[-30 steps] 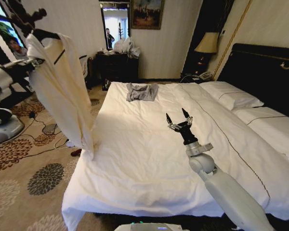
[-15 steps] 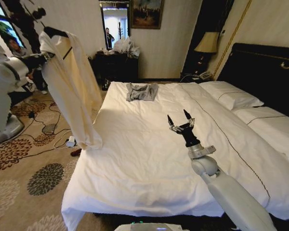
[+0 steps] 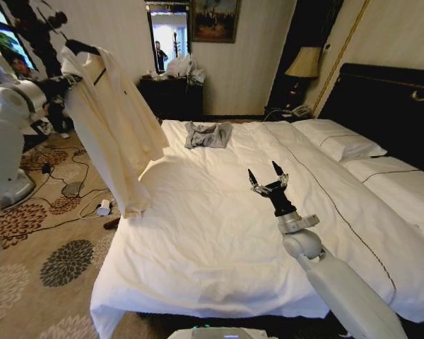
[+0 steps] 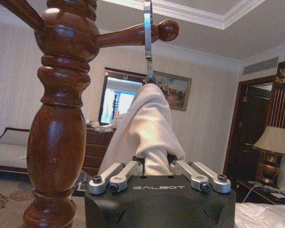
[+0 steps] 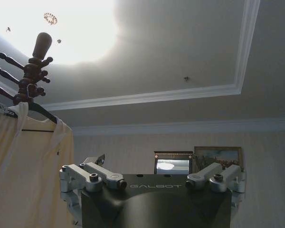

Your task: Pick up the clothes from the bed and hang them on the clothes hanger.

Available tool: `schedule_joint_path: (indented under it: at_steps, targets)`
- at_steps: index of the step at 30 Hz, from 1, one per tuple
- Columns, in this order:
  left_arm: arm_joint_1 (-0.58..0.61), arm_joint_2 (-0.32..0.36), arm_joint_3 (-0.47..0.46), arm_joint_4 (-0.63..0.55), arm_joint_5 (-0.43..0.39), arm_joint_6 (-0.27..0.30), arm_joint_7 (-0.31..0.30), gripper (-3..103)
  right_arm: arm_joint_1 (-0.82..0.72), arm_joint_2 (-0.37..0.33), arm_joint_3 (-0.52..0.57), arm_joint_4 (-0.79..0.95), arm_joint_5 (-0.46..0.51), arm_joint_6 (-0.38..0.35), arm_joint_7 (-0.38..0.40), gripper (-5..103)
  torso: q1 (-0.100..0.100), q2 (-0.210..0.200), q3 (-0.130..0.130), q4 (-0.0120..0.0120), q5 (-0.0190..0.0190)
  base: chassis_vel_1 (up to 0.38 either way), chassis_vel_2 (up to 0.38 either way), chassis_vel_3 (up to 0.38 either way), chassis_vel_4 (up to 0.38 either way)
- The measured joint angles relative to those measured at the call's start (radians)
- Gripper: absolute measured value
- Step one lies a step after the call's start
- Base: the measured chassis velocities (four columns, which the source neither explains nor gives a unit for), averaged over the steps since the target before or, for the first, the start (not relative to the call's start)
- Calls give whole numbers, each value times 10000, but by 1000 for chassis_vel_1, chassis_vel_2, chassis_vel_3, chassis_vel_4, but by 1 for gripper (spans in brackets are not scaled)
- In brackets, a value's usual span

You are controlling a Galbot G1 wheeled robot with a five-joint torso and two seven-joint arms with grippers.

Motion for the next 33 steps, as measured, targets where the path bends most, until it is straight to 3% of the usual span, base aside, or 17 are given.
schedule_joint_path:
  at_steps: [16,33]
  targets:
    - [-721,-585,514,653,184,-87,244,18,-264,15,316,-61,23,220,-175,100,1,0,0,-5,3,0,0,0,0]
    - [62,-208,68,45,136,-66,59,18,-349,1,353,-48,21,284,-210,100,0,0,0,-2,1,0,0,0,0]
